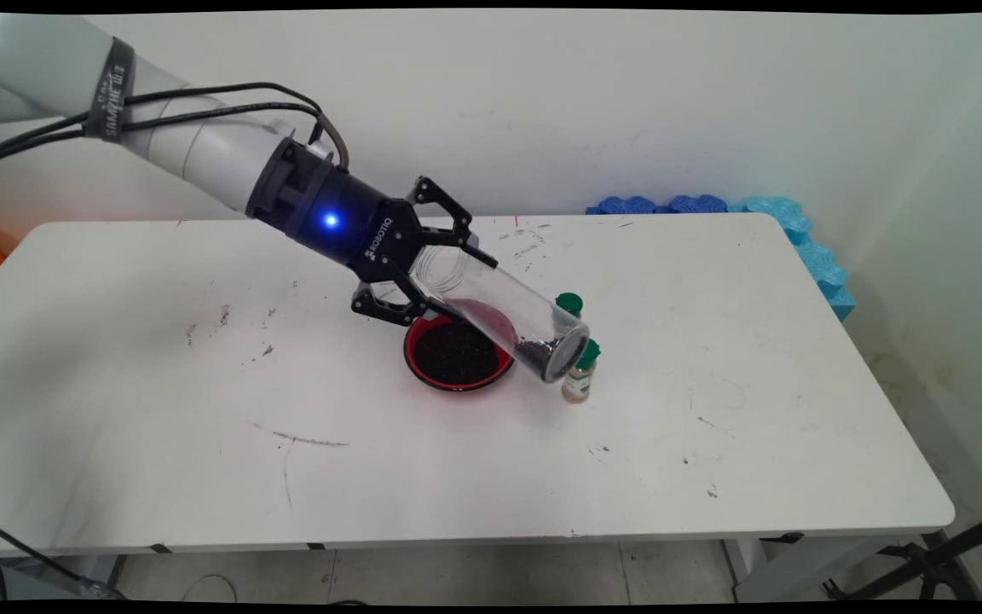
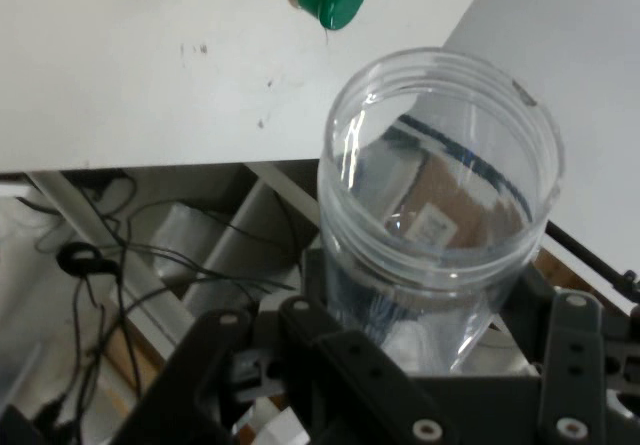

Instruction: Pour the black seasoning powder in the red bowl

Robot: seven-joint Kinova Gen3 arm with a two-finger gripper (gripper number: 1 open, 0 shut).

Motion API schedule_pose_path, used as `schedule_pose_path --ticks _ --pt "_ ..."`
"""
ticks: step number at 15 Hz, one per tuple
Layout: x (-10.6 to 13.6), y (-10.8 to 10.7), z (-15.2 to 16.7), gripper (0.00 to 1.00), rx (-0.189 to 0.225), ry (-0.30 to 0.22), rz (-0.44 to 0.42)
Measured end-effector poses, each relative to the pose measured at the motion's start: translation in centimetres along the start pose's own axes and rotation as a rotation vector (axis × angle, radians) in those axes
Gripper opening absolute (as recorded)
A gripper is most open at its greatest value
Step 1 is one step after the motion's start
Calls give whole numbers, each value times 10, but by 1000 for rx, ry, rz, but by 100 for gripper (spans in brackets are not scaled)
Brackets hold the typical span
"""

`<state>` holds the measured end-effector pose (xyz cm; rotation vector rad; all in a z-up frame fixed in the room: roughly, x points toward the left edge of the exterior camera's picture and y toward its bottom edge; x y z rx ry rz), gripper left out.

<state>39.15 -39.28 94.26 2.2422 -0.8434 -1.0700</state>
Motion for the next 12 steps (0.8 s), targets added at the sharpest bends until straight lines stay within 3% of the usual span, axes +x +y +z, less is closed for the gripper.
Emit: schedule_pose_path --ticks 12 --pt "3 -6 7 0 -70 -36 -187"
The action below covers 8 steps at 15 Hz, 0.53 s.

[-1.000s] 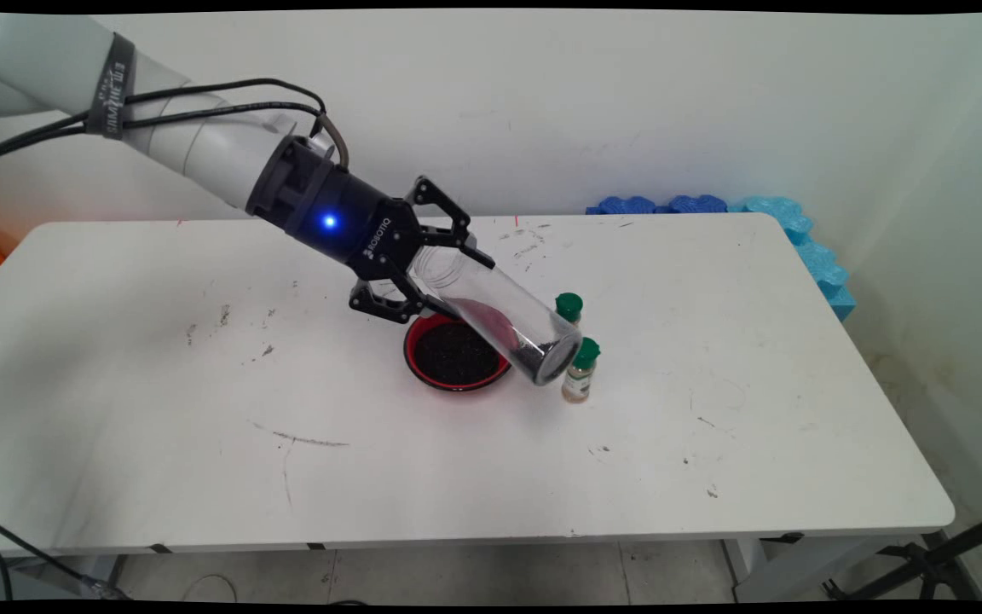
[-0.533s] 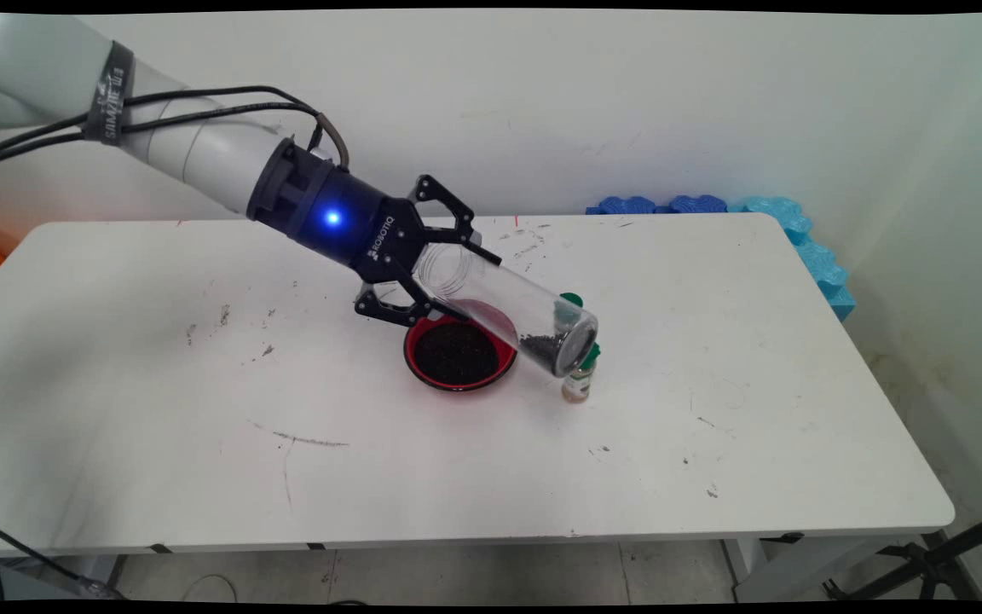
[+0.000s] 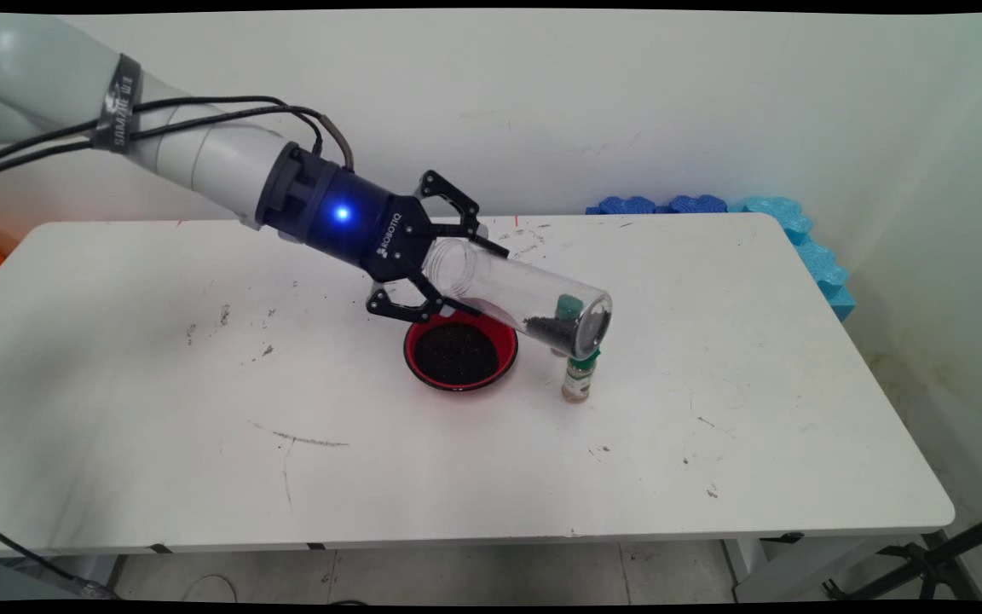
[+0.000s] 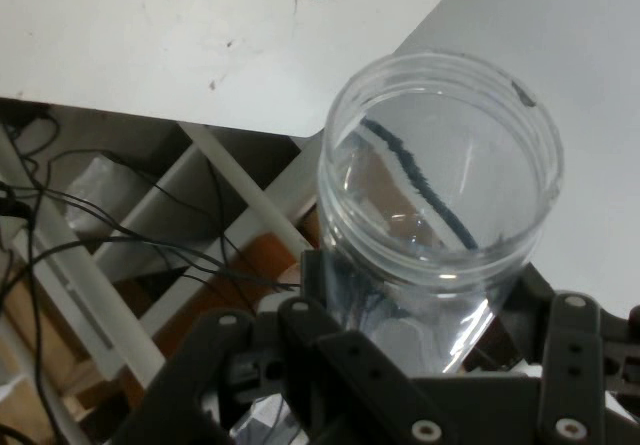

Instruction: Pour the black seasoning powder in the red bowl

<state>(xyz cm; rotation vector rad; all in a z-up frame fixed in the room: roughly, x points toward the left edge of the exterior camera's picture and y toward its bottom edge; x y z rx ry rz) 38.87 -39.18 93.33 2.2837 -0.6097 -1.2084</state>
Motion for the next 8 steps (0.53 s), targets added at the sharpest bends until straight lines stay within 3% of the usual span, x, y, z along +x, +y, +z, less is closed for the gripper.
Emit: schedule_pose_path --ticks 8 --pt "7 -4 8 0 -45 -15 -105"
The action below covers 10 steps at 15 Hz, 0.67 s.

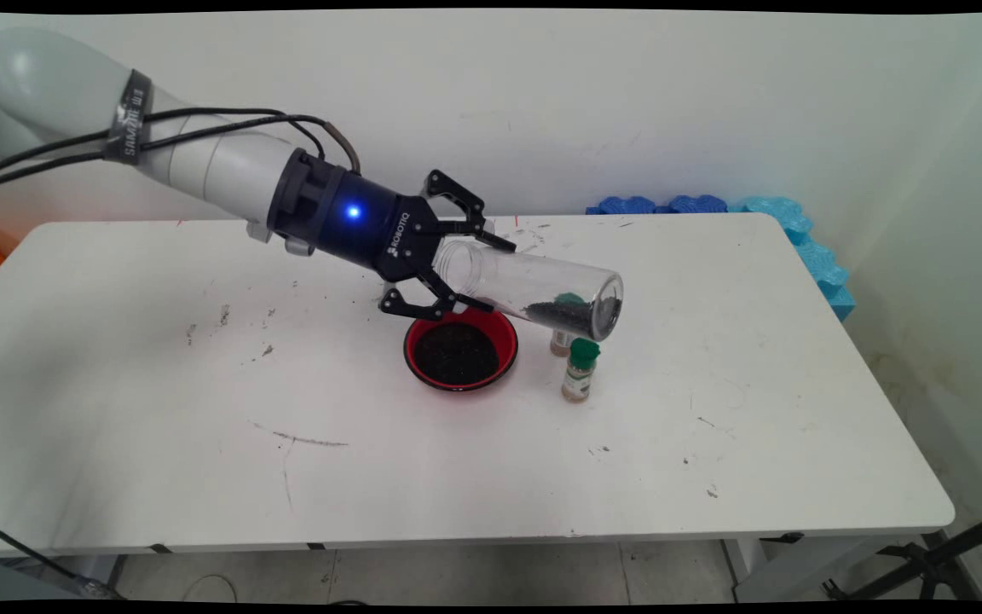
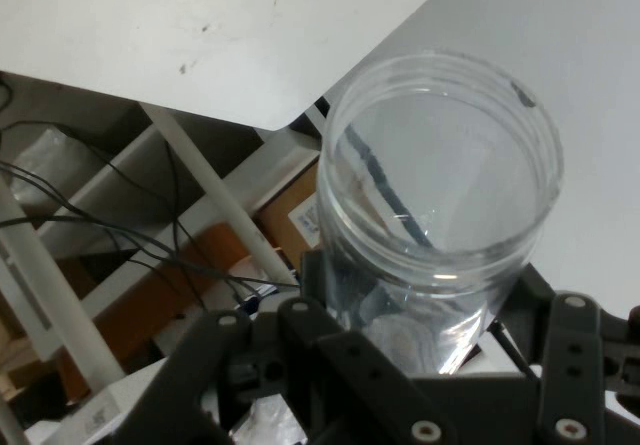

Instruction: Pour the black seasoning powder in the red bowl

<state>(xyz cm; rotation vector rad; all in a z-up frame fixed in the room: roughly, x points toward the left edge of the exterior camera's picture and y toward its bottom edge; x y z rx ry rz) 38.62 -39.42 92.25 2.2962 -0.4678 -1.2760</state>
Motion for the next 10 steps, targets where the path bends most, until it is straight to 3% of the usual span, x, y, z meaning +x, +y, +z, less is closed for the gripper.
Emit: schedule_pose_path --ticks 10 --pt "12 -6 3 0 -43 -1 -89"
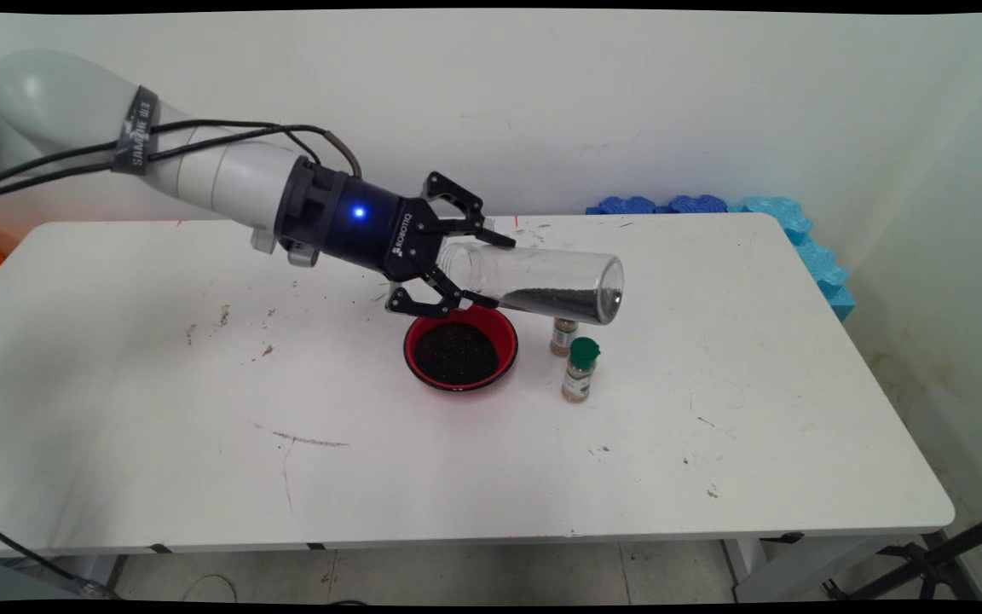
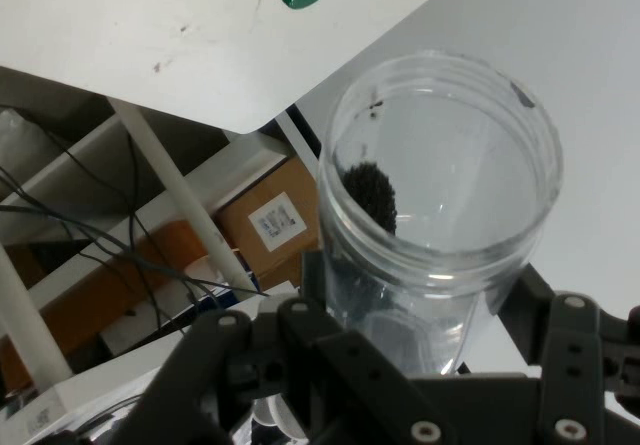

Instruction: Pour the black seasoning powder in the red bowl

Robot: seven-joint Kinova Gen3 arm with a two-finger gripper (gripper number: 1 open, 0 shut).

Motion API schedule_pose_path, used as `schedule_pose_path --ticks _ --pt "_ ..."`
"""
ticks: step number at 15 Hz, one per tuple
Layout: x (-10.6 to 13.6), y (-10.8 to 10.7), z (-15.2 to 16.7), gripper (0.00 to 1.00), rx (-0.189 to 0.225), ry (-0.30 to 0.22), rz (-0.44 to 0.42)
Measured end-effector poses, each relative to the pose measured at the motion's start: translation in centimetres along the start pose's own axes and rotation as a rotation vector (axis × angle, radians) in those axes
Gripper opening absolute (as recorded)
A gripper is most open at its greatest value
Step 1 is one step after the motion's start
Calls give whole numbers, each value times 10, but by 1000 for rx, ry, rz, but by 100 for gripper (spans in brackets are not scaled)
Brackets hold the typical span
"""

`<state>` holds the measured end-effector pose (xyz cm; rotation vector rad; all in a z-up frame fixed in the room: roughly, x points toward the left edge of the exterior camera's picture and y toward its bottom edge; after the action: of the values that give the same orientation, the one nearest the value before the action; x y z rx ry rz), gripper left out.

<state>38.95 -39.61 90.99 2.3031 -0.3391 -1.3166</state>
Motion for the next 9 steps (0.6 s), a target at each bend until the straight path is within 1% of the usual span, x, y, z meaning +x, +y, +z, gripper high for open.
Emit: schedule_pose_path --ticks 6,9 --pt "11 -9 -4 0 -16 2 -37" --pt "15 -12 -1 0 -31 7 -56"
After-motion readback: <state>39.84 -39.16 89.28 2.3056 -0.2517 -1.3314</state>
